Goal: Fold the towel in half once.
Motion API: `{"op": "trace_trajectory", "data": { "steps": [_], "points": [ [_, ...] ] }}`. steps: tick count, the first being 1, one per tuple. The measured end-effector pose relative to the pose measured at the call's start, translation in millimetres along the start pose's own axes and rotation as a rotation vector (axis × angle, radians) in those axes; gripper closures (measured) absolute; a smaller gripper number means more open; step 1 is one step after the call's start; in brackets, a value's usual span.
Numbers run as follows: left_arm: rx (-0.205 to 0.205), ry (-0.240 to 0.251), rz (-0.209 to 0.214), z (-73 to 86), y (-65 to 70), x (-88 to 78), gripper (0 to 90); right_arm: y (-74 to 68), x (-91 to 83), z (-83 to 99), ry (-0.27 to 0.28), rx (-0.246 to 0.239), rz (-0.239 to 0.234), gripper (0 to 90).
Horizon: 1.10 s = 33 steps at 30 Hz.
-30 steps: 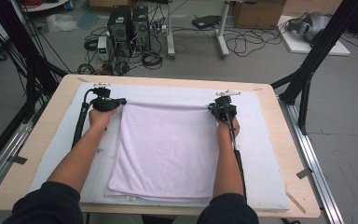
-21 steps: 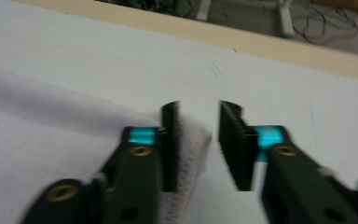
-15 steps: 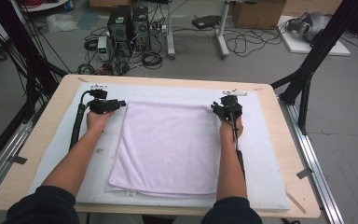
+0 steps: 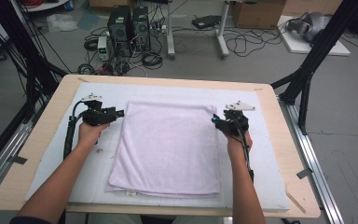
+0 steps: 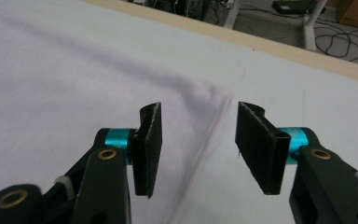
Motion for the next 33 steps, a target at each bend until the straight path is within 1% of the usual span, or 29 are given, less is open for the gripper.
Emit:
{"op": "trace_trajectory", "data": {
  "steps": [1,3,5,6,7,8,10,12,13,15,17,19,20,21,24,25,27,29,31,33],
  "points": [
    [0.004,0.011,0.003,1.2,1.9,-2.7,44.1,-2.8,-6.0,4.9,-0.004,0.002,-0.009,49.4],
    [0.012,0.006,0.014,5.3,5.9,-9.6,44.2,-8.6,-17.9,14.4,-0.001,-0.008,-0.025,49.7],
    [0.020,0.014,0.024,11.4,11.0,-17.5,44.1,-13.6,-29.2,23.7,-0.007,-0.009,-0.037,49.9],
    [0.022,0.011,0.032,14.7,13.3,-21.4,44.1,-15.9,-34.4,28.2,-0.001,-0.008,-0.040,49.9],
    [0.025,0.001,0.039,17.9,16.2,-24.8,44.0,-18.3,-39.6,32.6,-0.009,-0.012,-0.042,49.6],
    [0.026,0.009,0.045,21.7,19.6,-29.2,43.6,-21.1,-45.0,36.9,-0.008,-0.019,-0.043,49.1],
    [0.032,0.014,0.053,29.5,25.3,-38.6,43.6,-26.6,-54.6,45.6,0.003,-0.008,-0.056,47.2],
    [0.027,0.002,0.063,38.2,30.3,-48.4,43.4,-31.9,-61.9,53.5,-0.002,-0.001,-0.066,46.2],
    [0.033,-0.008,0.065,42.3,33.0,-53.4,43.3,-35.5,-66.6,59.1,-0.011,-0.010,-0.065,45.5],
    [0.032,-0.009,0.075,49.9,38.1,-63.1,43.6,-42.4,-73.9,67.3,-0.036,-0.027,-0.071,44.4],
    [0.035,-0.009,0.095,60.4,44.0,-76.0,46.7,-49.8,-81.6,73.4,-0.044,-0.042,-0.076,43.7],
    [0.036,-0.016,0.110,70.3,49.3,-87.0,50.4,-56.7,-90.2,77.5,-0.046,-0.051,-0.081,42.8],
    [0.043,-0.018,0.114,75.0,52.0,-92.8,52.7,-59.3,-93.8,78.9,-0.043,-0.056,-0.083,42.3],
    [0.044,-0.016,0.118,79.6,55.4,-98.4,55.3,-61.2,-97.5,80.5,-0.041,-0.063,-0.079,42.0],
    [0.059,-0.020,0.140,90.9,64.5,-114.5,60.0,-66.0,-106.6,85.8,-0.036,-0.058,-0.077,41.0],
    [0.058,-0.023,0.149,93.4,67.9,-119.1,61.1,-66.7,-108.9,87.6,-0.033,-0.053,-0.078,40.6],
    [0.072,-0.025,0.157,97.2,73.3,-126.7,62.7,-67.7,-112.9,90.1,-0.027,-0.046,-0.079,40.5],
    [0.070,-0.032,0.172,102.8,77.7,-134.0,63.3,-70.1,-116.2,90.6,-0.021,-0.044,-0.084,40.5],
    [0.074,-0.045,0.179,108.2,80.3,-138.5,63.3,-74.4,-119.1,90.0,-0.015,-0.048,-0.094,40.5],
    [0.071,-0.058,0.186,112.7,82.7,-140.6,63.2,-79.2,-120.4,89.8,-0.013,-0.064,-0.107,40.6]
  ]
}}
Point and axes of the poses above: each handheld gripper's, and its own axes: x roughly forward along the jaws, z roughly out of its underside, y roughly to its right, the point moved 3 cm from there along x, roughly forward along the jaws, and after that the axes turned 3 degrees about -z, right-handed, at the moved point
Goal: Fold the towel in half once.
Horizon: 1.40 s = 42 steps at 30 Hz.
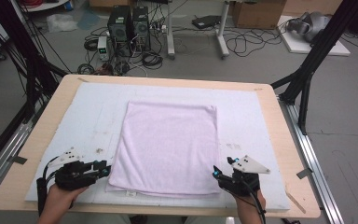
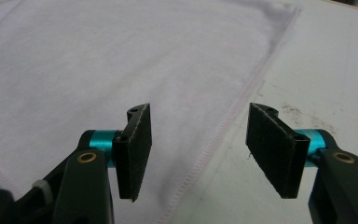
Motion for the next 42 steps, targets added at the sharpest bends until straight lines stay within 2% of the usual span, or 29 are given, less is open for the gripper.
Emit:
{"op": "trace_trajectory", "data": {
  "steps": [4,8,9,11,14,17,20,26,29,34,37,41,42],
  "points": [
    [0.006,-0.030,0.015,6.5,5.6,2.0,62.4,-8.0,1.8,2.6,-0.027,-0.026,-0.032,42.0],
    [0.010,-0.061,0.023,10.2,8.6,6.9,62.8,-11.2,-1.2,6.5,-0.040,-0.010,-0.081,47.3],
    [0.022,-0.080,0.023,12.0,9.8,8.9,63.9,-11.3,-1.5,7.1,-0.037,-0.009,-0.088,49.0],
    [0.042,-0.107,0.017,14.2,12.2,11.8,70.7,-14.1,-5.4,11.8,-0.045,0.019,-0.146,52.3],
    [0.075,-0.128,-0.001,15.1,13.8,12.2,85.8,-18.9,-7.8,19.4,-0.073,0.015,-0.177,55.5],
    [0.083,-0.141,-0.011,17.5,15.2,12.3,87.1,-24.3,-9.1,28.6,-0.117,0.003,-0.194,56.8],
    [0.085,-0.145,-0.010,17.7,16.2,10.1,87.6,-23.8,-10.4,32.4,-0.135,0.000,-0.195,59.4],
    [0.073,-0.126,-0.001,17.4,17.1,2.8,87.9,-23.4,-6.9,38.9,-0.193,0.019,-0.222,76.8],
    [0.065,-0.112,0.001,16.8,16.3,-2.4,88.0,-25.3,-6.9,38.7,-0.206,-0.017,-0.226,89.5],
    [0.049,-0.093,0.018,16.4,16.8,-10.1,87.9,-27.7,-10.3,36.3,-0.207,-0.040,-0.229,90.0],
    [0.044,-0.089,0.037,17.2,18.3,-15.4,88.0,-26.8,-18.4,35.5,-0.193,-0.032,-0.231,90.0],
    [0.051,-0.100,0.038,20.9,20.5,-19.0,88.0,-22.3,-30.3,38.0,-0.167,-0.013,-0.220,89.5],
    [0.047,-0.098,0.035,21.4,20.6,-18.9,88.0,-20.0,-32.1,38.8,-0.155,0.001,-0.211,79.9]
  ]
}}
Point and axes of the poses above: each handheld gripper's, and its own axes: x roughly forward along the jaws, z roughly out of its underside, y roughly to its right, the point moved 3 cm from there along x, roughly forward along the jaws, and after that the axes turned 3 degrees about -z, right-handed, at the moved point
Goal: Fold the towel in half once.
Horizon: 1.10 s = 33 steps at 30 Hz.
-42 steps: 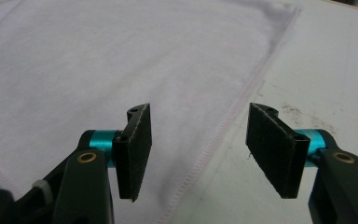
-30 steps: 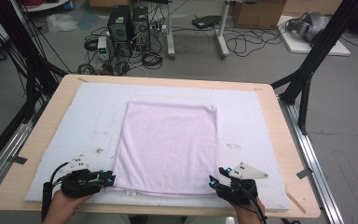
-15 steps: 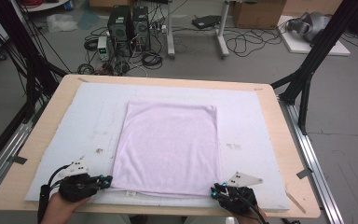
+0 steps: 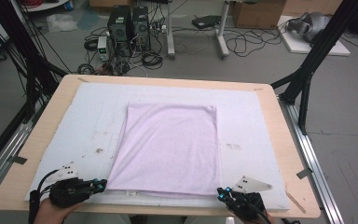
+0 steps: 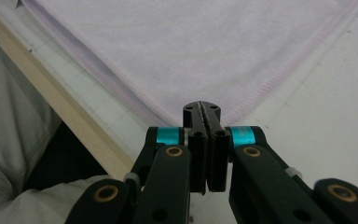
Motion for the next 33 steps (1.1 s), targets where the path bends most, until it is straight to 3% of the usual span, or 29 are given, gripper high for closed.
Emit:
{"op": "trace_trajectory", "data": {
  "steps": [2,6,7,10,20,24,26,27,29,33],
  "points": [
    [0.002,0.000,-0.002,-0.2,-0.8,0.2,87.9,2.4,0.6,1.7,-0.003,0.033,-0.019,69.7],
    [-0.011,0.005,-0.004,-0.4,-1.4,1.8,87.7,-3.9,10.7,1.2,-0.018,-0.003,-0.057,64.8],
    [-0.010,0.004,-0.004,-0.3,-1.9,2.0,87.6,-5.4,13.4,0.0,-0.021,-0.015,-0.057,66.9],
    [-0.014,0.008,-0.002,-0.1,-1.8,1.9,87.6,-5.0,18.3,-0.7,-0.049,-0.047,-0.023,86.8],
    [-0.014,-0.002,0.018,2.6,2.9,-1.5,87.6,-7.5,1.1,-0.7,-0.024,-0.085,-0.052,88.5],
    [-0.014,-0.028,0.035,8.0,7.7,-3.2,87.5,-7.7,-0.9,0.7,-0.039,-0.092,-0.057,87.7],
    [-0.018,-0.037,0.039,8.8,7.4,-3.3,86.6,-7.3,2.9,2.5,-0.078,-0.098,-0.053,82.9],
    [-0.026,-0.038,0.042,8.4,5.6,-3.7,82.4,-6.7,3.6,2.7,-0.074,-0.085,-0.059,78.8],
    [-0.052,-0.012,0.013,5.4,0.0,-6.1,64.7,-2.3,1.8,0.5,-0.030,-0.048,-0.045,69.9],
    [-0.072,0.057,-0.048,-6.5,-13.6,-7.8,57.0,6.9,0.6,-7.4,0.055,0.006,-0.010,66.2]
  ]
}}
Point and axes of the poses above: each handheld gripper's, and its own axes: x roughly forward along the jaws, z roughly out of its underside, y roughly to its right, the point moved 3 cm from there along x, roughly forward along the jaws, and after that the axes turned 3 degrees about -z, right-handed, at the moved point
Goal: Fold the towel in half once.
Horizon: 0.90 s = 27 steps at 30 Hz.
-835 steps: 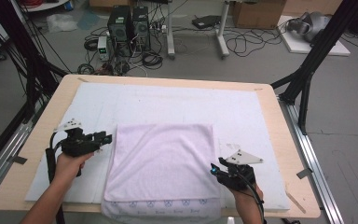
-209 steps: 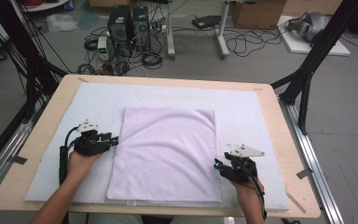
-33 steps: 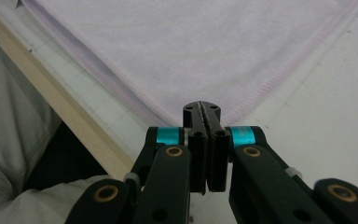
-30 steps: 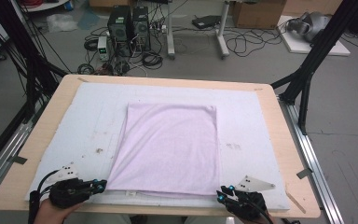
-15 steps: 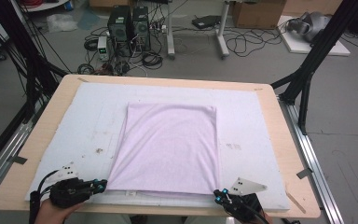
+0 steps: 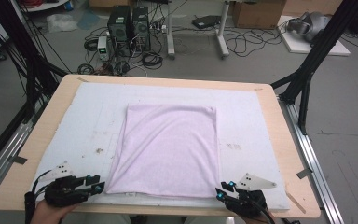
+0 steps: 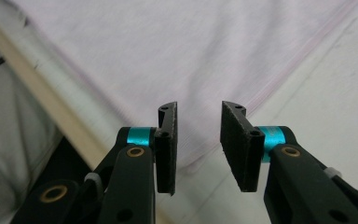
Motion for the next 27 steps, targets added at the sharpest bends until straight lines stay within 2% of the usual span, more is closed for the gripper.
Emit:
{"op": "trace_trajectory", "data": {
  "steps": [2,6,8,10,14,17,19,20,22,25,27],
  "points": [
    [-0.005,0.020,-0.012,-6.8,-5.4,4.0,56.9,2.7,5.5,-3.3,0.005,0.000,0.015,65.8],
    [-0.017,0.039,-0.038,-20.6,-17.4,17.4,56.5,3.6,19.4,-8.2,-0.026,-0.016,0.033,61.6],
    [-0.025,0.045,-0.041,-27.5,-22.0,23.8,56.7,3.5,22.1,-10.6,-0.032,-0.024,0.041,59.9],
    [-0.039,0.052,-0.023,-37.7,-26.8,33.5,56.9,4.2,22.2,-13.2,-0.028,-0.031,0.056,59.1],
    [-0.062,0.030,-0.011,-53.5,-36.2,58.1,57.0,9.8,21.2,-15.9,-0.017,-0.022,0.082,57.3],
    [-0.068,-0.002,-0.020,-62.8,-43.6,80.5,56.2,18.0,22.0,-17.4,-0.011,-0.002,0.099,56.1],
    [-0.067,0.009,-0.034,-68.1,-47.8,93.4,55.3,22.4,22.9,-18.6,-0.009,-0.001,0.106,55.9],
    [-0.069,-0.007,-0.036,-70.6,-49.6,99.5,55.3,24.9,23.4,-19.6,-0.009,0.002,0.111,55.7],
    [-0.045,-0.009,-0.053,-74.2,-51.1,108.0,54.0,28.6,24.6,-21.3,-0.007,0.008,0.117,55.4],
    [-0.007,-0.006,-0.107,-76.9,-54.1,119.7,53.8,35.8,27.3,-24.4,-0.006,0.016,0.124,54.8],
    [0.028,-0.027,-0.123,-76.4,-54.7,125.0,54.0,39.0,29.5,-26.2,-0.007,0.021,0.126,54.5]
  ]
}}
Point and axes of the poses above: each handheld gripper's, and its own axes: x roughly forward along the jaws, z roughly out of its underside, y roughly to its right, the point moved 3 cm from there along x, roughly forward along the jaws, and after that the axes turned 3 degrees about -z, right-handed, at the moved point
